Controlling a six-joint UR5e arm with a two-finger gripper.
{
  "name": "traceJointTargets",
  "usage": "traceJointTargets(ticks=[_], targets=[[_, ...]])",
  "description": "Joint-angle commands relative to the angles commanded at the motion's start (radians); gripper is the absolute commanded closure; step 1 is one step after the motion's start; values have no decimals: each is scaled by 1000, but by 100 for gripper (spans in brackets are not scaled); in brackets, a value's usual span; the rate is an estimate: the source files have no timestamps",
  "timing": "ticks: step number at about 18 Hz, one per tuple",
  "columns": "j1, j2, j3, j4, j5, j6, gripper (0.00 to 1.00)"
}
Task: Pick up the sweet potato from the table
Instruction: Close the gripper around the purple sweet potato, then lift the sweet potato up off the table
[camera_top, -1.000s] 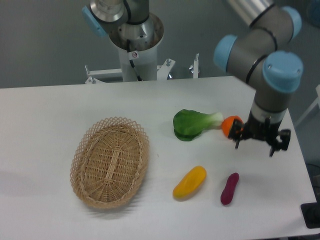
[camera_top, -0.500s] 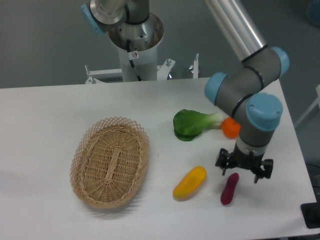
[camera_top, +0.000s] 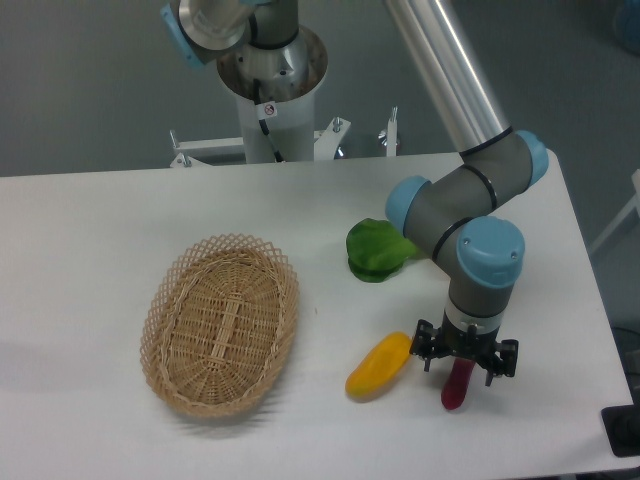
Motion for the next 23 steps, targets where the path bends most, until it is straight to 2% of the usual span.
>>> traceJointTargets(ticks=[5,6,11,16,20,23], targets=[[-8,-11,-2,21,21,2,0],[-8,-11,0,22,31,2,4],[-8,-11,0,23,34,6,51],[-8,-9,2,23,35,15,68],[-8,4,5,22,34,40,71],[-5,38,-3,18,34,103,70]])
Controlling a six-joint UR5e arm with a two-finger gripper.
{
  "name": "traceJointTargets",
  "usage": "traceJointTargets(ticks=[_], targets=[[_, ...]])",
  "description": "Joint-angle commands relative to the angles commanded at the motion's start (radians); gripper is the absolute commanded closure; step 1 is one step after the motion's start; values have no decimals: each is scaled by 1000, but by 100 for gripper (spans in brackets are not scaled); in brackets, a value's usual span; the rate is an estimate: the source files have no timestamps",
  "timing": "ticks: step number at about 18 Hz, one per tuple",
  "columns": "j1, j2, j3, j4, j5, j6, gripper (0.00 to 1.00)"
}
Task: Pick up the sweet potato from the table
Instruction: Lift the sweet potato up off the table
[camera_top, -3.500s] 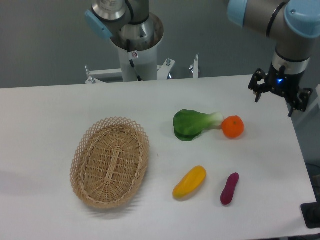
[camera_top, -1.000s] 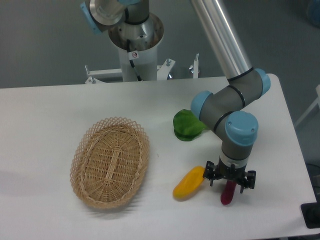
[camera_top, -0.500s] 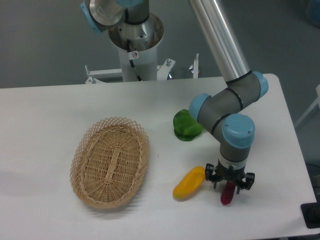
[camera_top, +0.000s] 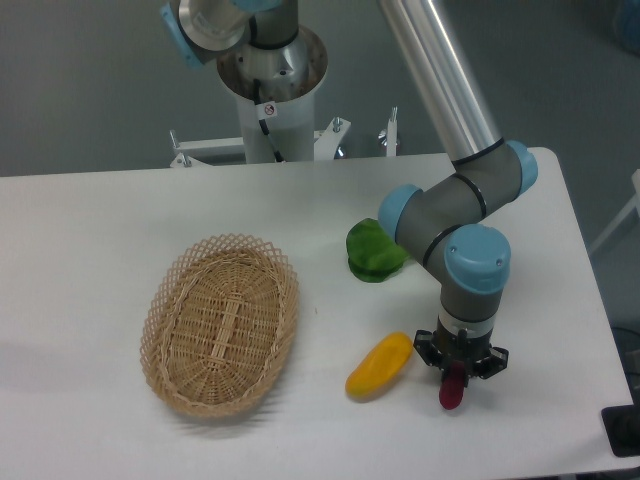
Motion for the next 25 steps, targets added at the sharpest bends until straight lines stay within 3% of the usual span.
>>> traceJointTargets(ticks=[6,11,16,20,25], targets=[[29,141,-49,-29,2,132,70],[58,256,-28,-239,0,181,69],[58,316,-18,-339,-2,184,69],[52,344,-29,-354,0,183,69],[-8,376,-34,-382,-6,169,69]])
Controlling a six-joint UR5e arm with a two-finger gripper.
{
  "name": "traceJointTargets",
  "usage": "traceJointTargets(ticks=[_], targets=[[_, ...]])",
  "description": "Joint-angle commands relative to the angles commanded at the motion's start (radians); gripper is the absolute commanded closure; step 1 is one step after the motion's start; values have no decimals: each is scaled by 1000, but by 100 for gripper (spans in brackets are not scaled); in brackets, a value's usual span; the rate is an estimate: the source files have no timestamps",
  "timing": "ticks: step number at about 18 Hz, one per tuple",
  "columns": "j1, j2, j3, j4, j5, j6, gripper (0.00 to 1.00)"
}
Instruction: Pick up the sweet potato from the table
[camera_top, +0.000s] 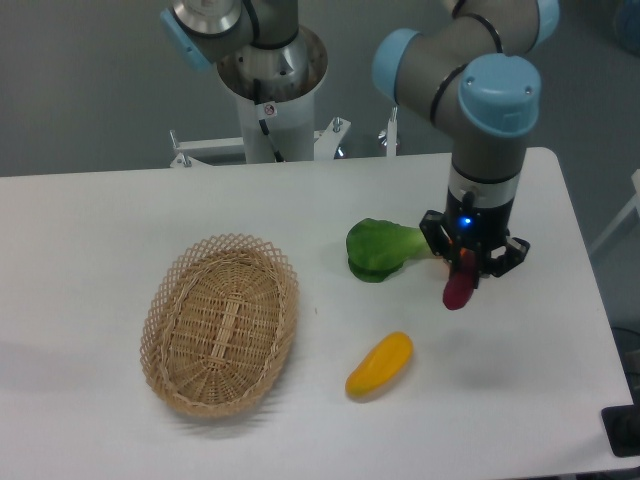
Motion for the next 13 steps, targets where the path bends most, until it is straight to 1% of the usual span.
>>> traceJointTargets(ticks=[1,4,7,8,12,13], targets=[[-8,6,6,-3,-2,-3,69],[-14,35,6,-44,-17,0,69],[-15,37,18,-84,-17,9,69],[-15,38,31,-92,-15,9,69],[-12,43,72,-173,-12,8,69],[-12,43,80,-179,-11,8,69]])
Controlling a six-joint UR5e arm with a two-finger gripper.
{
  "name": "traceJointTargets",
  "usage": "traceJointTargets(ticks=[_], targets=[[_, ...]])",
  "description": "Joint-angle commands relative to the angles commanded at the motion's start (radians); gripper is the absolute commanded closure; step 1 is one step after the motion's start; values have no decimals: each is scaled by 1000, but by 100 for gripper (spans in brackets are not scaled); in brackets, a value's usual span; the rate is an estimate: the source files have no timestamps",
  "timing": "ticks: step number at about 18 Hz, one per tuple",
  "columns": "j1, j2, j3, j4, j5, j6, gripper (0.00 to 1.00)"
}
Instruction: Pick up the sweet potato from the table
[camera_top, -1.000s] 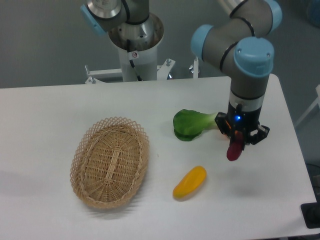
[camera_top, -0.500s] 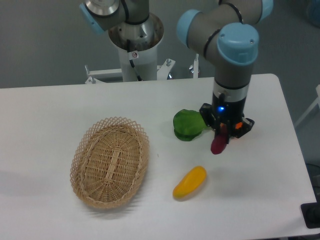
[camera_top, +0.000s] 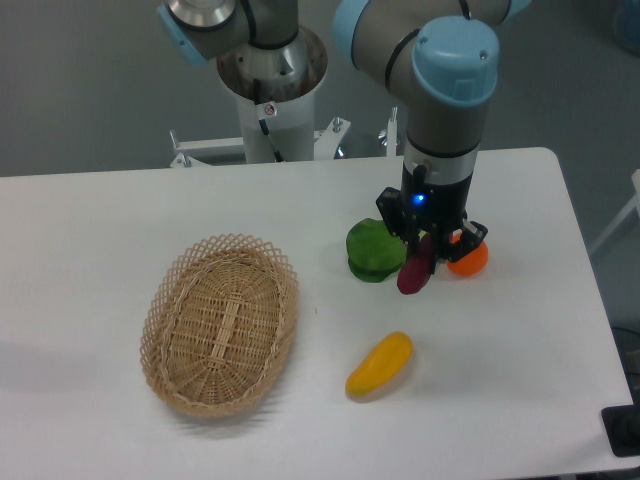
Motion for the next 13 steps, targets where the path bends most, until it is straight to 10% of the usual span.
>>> traceJointTargets(ticks=[13], targets=[[6,0,23,-29,3,0,69]])
